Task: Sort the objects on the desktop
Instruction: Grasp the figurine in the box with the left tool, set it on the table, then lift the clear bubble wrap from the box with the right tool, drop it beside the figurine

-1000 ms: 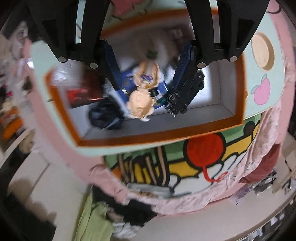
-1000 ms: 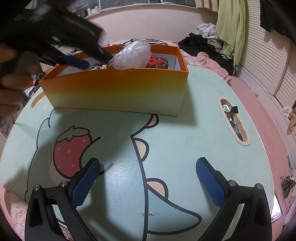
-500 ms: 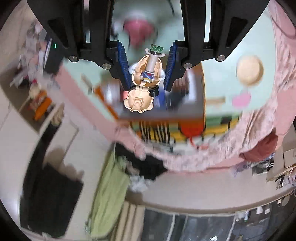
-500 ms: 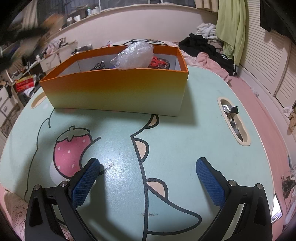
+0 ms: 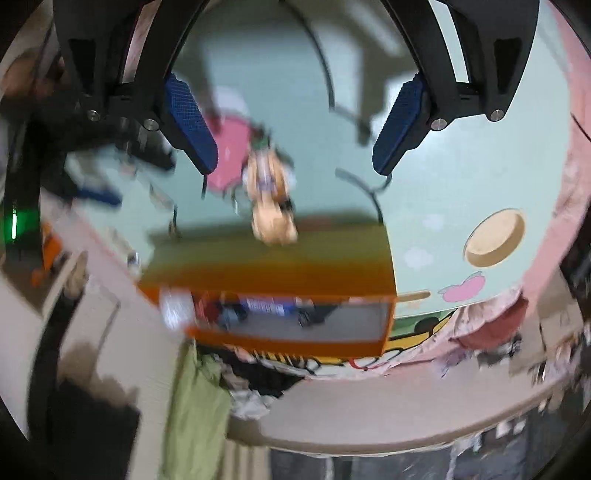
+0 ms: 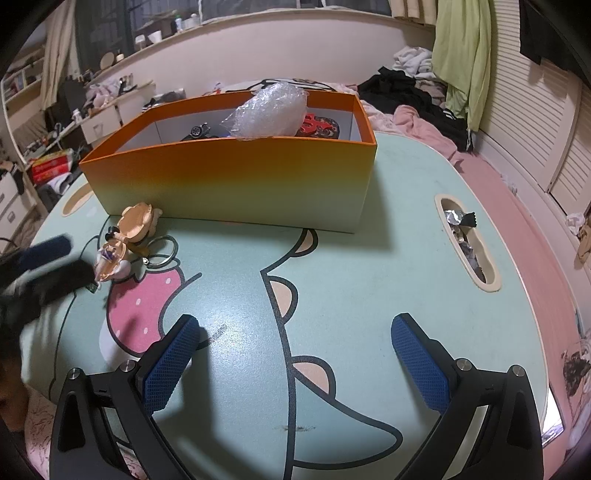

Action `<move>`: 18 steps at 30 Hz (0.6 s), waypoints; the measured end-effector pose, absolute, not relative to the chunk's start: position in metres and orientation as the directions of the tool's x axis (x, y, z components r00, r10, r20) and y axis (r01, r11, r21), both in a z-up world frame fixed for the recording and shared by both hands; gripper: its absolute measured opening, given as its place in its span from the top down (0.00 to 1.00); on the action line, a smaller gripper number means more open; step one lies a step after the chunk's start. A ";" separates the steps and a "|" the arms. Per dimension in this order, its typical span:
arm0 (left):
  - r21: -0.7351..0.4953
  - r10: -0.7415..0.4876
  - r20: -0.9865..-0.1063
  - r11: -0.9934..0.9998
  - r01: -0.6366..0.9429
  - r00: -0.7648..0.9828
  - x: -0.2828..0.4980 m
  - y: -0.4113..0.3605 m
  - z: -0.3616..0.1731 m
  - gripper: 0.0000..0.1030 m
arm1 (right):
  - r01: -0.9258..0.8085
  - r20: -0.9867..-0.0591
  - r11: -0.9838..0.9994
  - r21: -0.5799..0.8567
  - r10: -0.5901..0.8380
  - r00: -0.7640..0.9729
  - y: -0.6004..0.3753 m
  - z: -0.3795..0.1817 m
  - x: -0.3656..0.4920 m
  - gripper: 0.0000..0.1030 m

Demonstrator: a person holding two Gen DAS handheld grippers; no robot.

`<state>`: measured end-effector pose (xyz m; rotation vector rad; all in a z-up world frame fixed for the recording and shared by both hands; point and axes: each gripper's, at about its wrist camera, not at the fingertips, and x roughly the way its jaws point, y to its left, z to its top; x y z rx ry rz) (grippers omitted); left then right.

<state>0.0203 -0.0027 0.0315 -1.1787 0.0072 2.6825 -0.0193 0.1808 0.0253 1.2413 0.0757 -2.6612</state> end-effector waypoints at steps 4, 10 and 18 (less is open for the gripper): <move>0.104 0.081 -0.715 -0.970 -0.220 -0.694 0.032 0.016 0.016 0.00 | 0.199 -0.760 -0.979 0.039 -0.158 -0.631 0.181 0.023 -0.019 0.00; 0.024 0.076 -0.742 -0.990 -0.140 -0.666 0.020 -0.002 0.014 0.00 | 0.180 -0.714 -0.976 0.122 -0.213 -0.667 0.198 0.024 -0.018 0.15; 0.021 0.082 -0.742 -0.989 -0.144 -0.665 0.020 -0.002 0.014 0.00 | 0.237 -0.492 -0.932 0.273 -0.347 -0.799 0.213 0.080 -0.016 0.36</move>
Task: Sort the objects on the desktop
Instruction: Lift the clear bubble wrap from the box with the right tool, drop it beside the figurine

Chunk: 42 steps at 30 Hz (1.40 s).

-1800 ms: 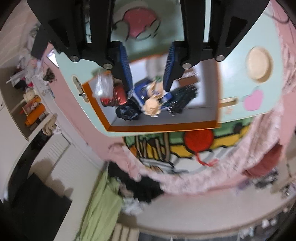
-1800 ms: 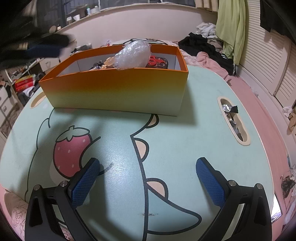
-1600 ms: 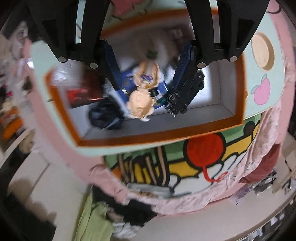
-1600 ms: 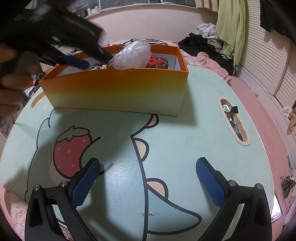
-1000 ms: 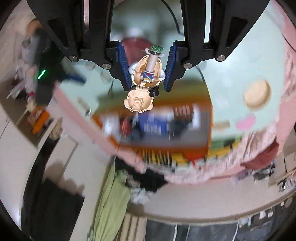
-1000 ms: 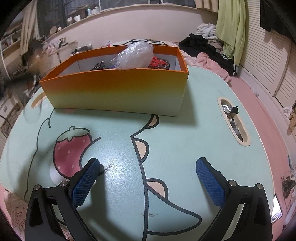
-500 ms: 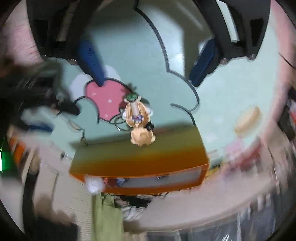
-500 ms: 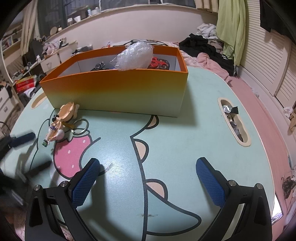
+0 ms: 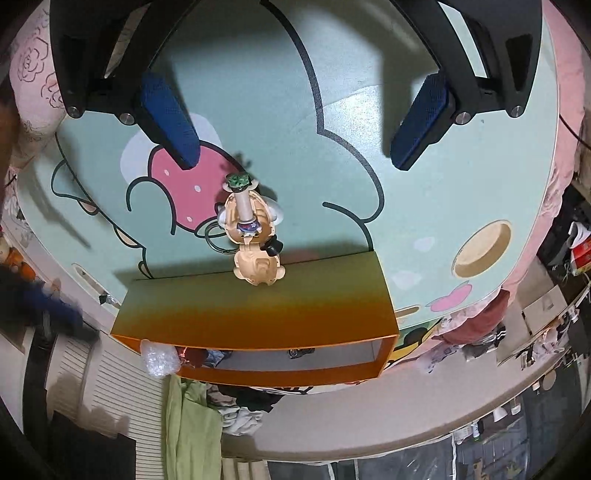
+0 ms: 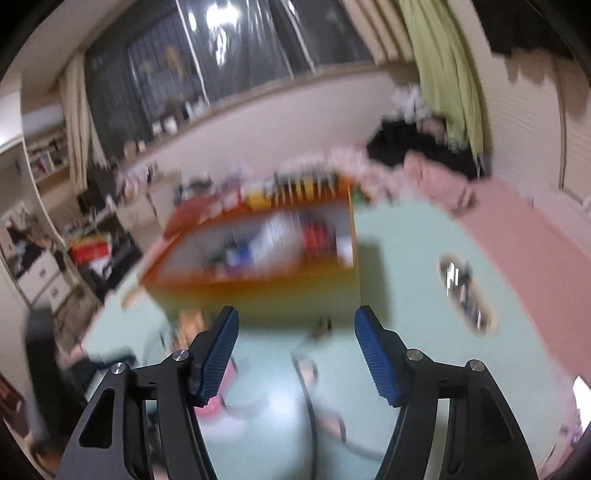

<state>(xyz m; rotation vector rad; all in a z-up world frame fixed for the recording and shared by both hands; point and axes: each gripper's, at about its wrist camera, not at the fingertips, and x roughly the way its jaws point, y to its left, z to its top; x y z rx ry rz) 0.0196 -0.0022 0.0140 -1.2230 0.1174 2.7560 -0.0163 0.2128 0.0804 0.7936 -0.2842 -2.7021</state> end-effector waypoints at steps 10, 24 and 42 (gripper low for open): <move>0.019 0.081 -0.742 -0.990 -0.143 -0.666 0.017 0.003 0.014 0.00 | 0.228 -0.610 -0.942 0.245 -0.333 -0.719 0.179 0.082 -0.099 0.76; 0.010 0.072 -0.736 -0.993 -0.117 -0.674 0.015 -0.001 0.014 0.00 | 0.385 -0.635 -0.861 0.334 -0.507 -0.583 0.190 0.025 -0.035 0.67; -0.137 0.139 -0.609 -0.988 -0.069 -0.781 0.023 -0.014 0.043 0.02 | 0.314 -0.709 -0.949 0.034 -0.244 -0.661 0.177 0.028 -0.008 0.09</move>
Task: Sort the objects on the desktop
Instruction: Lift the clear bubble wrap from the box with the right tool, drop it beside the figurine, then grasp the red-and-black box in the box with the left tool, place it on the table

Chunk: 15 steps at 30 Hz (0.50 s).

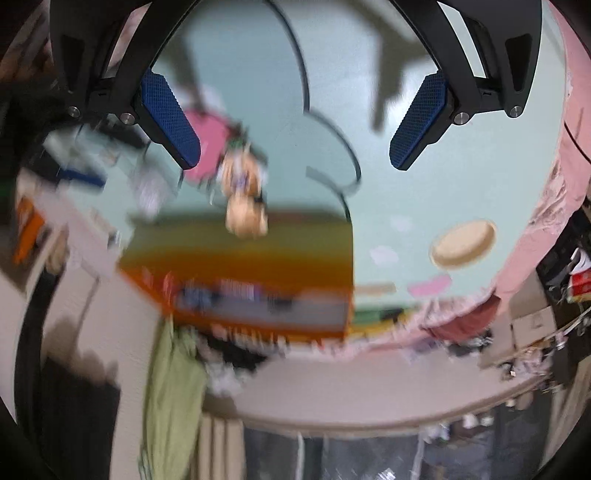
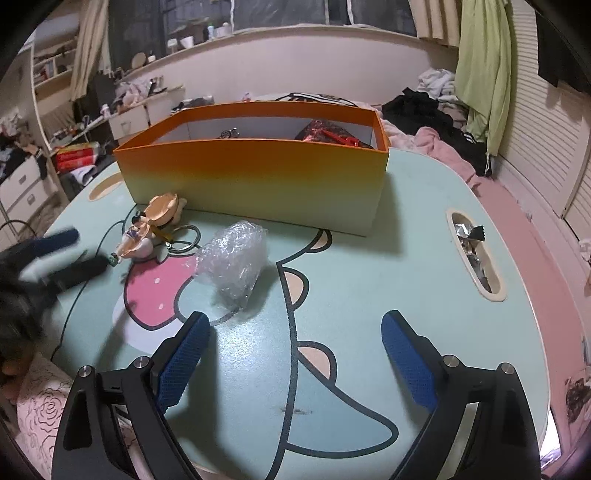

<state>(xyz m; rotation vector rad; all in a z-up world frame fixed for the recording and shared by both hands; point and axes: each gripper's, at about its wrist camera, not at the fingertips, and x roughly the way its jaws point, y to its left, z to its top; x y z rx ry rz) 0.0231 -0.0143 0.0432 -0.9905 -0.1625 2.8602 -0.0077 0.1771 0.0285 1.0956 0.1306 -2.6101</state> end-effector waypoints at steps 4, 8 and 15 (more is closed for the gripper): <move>-0.240 0.299 -0.571 -0.951 -0.193 -0.765 -0.006 0.006 0.092 0.17 | 0.314 -0.709 -0.949 0.036 -0.245 -0.661 0.183 0.030 -0.007 0.08; -0.367 0.500 -0.640 -0.866 -0.339 -0.583 -0.078 0.044 0.115 0.30 | 0.314 -0.710 -0.949 0.038 -0.247 -0.659 0.190 0.020 -0.010 0.08; -0.449 0.520 -0.761 -0.854 -0.265 -0.387 -0.169 0.078 0.064 0.43 | 0.314 -0.710 -0.949 0.038 -0.247 -0.660 0.189 0.021 -0.009 0.08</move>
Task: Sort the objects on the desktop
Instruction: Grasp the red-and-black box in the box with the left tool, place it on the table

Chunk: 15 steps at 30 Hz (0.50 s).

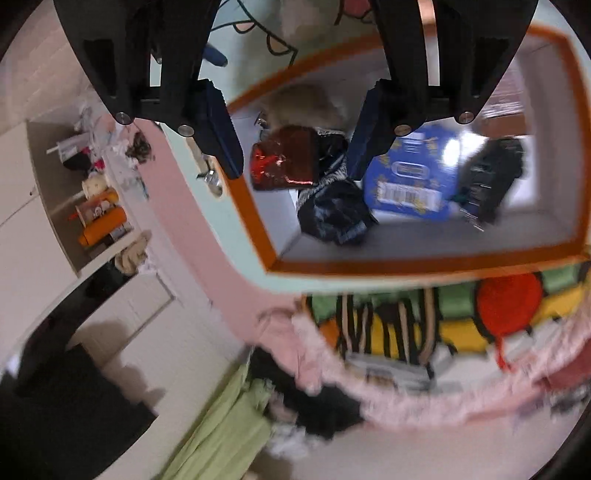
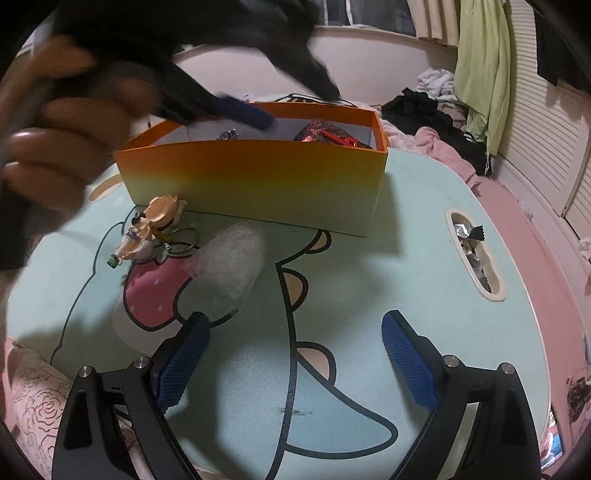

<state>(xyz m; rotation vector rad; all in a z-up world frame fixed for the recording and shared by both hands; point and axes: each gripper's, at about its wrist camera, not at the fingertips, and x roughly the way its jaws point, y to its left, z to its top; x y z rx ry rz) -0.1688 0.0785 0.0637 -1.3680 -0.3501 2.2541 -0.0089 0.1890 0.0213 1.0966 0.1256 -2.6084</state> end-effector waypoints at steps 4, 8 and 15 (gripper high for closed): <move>-0.486 0.564 -0.728 -0.825 -0.288 -0.390 -0.161 0.086 0.058 0.47 | 0.314 -0.710 -0.949 0.036 -0.245 -0.661 0.189 0.018 -0.010 0.08; -0.410 0.529 -0.720 -0.846 -0.340 -0.448 -0.148 0.096 0.074 0.53 | 0.314 -0.709 -0.949 0.036 -0.245 -0.661 0.188 0.017 -0.009 0.08; -0.269 0.393 -0.832 -0.903 -0.336 -0.391 -0.165 0.122 0.051 0.63 | 0.313 -0.709 -0.949 0.036 -0.245 -0.661 0.188 0.017 -0.009 0.08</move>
